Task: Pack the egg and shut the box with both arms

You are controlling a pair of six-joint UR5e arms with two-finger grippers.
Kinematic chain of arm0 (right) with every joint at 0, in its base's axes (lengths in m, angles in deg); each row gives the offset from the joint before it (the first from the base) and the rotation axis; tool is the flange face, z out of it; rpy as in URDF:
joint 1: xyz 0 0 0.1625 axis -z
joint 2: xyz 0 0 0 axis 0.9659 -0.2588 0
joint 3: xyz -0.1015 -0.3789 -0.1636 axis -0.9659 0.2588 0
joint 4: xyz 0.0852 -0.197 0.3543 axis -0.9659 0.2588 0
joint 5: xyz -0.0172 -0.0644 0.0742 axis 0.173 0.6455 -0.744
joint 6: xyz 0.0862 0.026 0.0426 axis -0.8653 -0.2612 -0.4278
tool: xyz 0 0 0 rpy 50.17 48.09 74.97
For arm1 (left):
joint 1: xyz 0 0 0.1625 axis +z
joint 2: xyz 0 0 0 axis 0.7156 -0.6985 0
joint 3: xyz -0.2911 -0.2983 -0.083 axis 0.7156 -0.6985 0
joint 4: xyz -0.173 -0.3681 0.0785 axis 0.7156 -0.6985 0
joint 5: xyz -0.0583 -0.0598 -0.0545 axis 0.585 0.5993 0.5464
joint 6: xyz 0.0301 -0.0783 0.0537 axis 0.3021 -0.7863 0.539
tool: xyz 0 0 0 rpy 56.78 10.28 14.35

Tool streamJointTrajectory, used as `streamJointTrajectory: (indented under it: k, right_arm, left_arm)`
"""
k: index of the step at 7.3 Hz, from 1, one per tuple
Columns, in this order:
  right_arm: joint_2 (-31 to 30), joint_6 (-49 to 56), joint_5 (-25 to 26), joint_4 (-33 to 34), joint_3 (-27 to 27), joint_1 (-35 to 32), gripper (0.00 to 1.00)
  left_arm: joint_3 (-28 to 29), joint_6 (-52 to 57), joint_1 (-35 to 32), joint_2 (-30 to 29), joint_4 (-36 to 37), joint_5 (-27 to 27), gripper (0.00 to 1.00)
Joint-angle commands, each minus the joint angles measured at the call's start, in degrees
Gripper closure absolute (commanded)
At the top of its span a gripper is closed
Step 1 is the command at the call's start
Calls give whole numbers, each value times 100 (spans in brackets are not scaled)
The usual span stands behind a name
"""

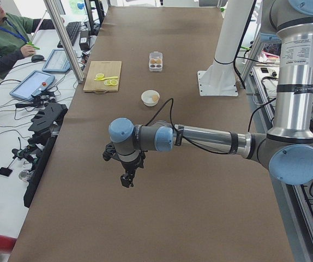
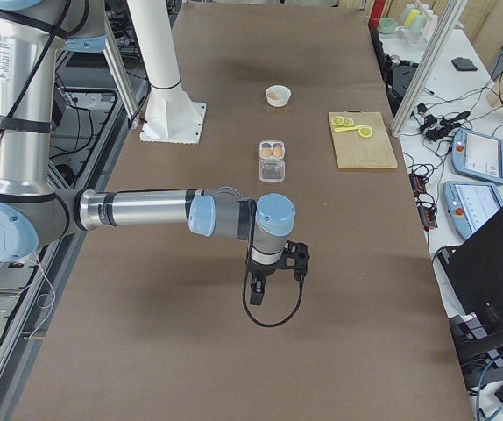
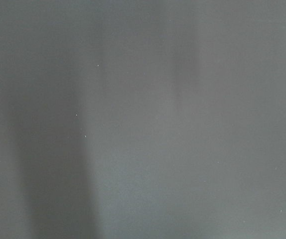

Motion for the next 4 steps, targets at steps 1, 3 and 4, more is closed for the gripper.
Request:
streamJointTrajectory:
  k: [1,3,4]
  right_arm:
    - [-13,0,0,0,0,6,0]
    - [-13,0,0,0,0,6,0]
    - [-13,9,0,0,0,6,0]
  left_arm:
    - [-34,0,0,-7,0,-183,2]
    - [-52,9,35,-68,-9,-211,2]
    - [-52,9,44,-77,-9,-211,2]
